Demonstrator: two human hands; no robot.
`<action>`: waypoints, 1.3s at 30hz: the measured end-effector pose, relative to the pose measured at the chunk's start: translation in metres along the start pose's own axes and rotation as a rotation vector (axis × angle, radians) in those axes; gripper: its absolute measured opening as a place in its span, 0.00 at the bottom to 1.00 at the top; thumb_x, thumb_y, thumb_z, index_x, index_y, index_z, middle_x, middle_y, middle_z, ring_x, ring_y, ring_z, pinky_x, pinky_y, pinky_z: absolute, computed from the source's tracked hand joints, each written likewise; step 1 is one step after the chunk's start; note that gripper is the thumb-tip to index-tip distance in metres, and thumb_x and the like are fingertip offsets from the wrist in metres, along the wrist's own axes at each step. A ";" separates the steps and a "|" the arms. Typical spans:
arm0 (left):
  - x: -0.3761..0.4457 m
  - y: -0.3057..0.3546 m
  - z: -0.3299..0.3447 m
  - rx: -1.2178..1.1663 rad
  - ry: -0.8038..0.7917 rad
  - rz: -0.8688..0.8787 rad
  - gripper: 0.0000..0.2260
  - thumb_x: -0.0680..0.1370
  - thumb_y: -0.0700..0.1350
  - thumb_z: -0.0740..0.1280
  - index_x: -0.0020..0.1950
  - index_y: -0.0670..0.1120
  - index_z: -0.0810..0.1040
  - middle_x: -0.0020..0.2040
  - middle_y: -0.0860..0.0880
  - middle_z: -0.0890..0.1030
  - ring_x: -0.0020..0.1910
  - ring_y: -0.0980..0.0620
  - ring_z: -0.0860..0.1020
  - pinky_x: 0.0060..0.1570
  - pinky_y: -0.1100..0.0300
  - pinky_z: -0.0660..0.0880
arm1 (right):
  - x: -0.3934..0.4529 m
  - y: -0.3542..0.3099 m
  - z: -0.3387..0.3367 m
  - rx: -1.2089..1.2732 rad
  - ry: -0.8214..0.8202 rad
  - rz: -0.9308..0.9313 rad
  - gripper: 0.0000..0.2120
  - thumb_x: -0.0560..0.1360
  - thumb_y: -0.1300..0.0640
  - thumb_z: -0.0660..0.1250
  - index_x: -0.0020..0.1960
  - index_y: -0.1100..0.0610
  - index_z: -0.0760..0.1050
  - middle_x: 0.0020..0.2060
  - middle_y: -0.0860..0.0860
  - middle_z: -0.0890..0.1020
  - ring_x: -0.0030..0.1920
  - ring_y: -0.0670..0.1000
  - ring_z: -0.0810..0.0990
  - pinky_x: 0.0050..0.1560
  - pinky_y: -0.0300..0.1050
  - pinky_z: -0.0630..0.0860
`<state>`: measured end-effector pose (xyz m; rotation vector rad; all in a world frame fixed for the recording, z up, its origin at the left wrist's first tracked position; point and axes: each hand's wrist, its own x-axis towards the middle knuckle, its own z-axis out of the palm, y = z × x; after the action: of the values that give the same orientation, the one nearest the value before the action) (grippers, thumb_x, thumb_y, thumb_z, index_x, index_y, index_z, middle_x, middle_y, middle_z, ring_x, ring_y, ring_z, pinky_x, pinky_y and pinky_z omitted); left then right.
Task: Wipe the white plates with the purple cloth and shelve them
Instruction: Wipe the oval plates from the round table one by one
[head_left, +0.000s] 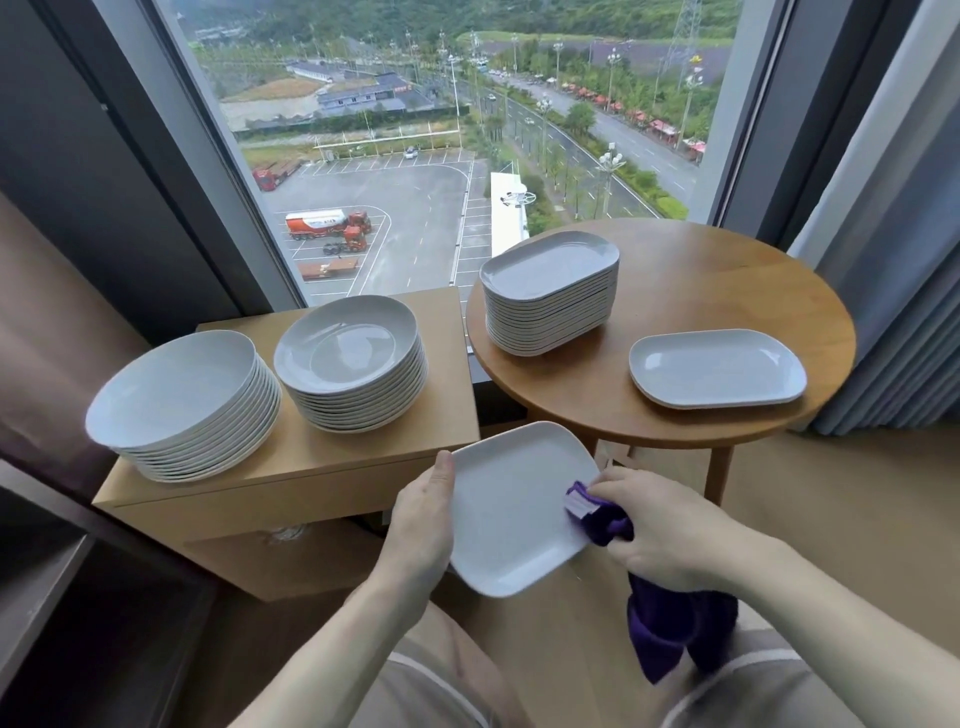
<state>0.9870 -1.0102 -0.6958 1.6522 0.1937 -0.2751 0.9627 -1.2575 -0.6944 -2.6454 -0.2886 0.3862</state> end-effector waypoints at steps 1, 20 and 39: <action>-0.001 0.000 0.001 -0.005 -0.010 0.003 0.21 0.86 0.58 0.55 0.57 0.50 0.84 0.48 0.51 0.89 0.46 0.53 0.87 0.41 0.64 0.80 | 0.002 0.005 -0.001 0.012 0.021 0.015 0.21 0.73 0.54 0.66 0.65 0.46 0.77 0.59 0.35 0.74 0.56 0.45 0.76 0.58 0.43 0.76; -0.011 -0.012 0.019 0.011 -0.026 -0.079 0.19 0.87 0.53 0.55 0.49 0.46 0.82 0.36 0.55 0.87 0.34 0.61 0.83 0.34 0.68 0.76 | -0.013 -0.050 0.027 0.148 -0.002 -0.274 0.12 0.71 0.53 0.65 0.54 0.43 0.73 0.56 0.37 0.73 0.55 0.44 0.72 0.56 0.43 0.74; -0.018 -0.004 0.022 0.007 -0.063 0.013 0.24 0.85 0.57 0.57 0.53 0.40 0.83 0.47 0.43 0.88 0.45 0.47 0.85 0.45 0.55 0.78 | 0.000 -0.026 0.012 0.158 0.156 -0.011 0.18 0.70 0.54 0.65 0.60 0.47 0.77 0.57 0.35 0.74 0.54 0.45 0.75 0.54 0.44 0.77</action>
<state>0.9676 -1.0305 -0.6967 1.6489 0.1351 -0.3177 0.9553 -1.2295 -0.6929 -2.5008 -0.2130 0.1886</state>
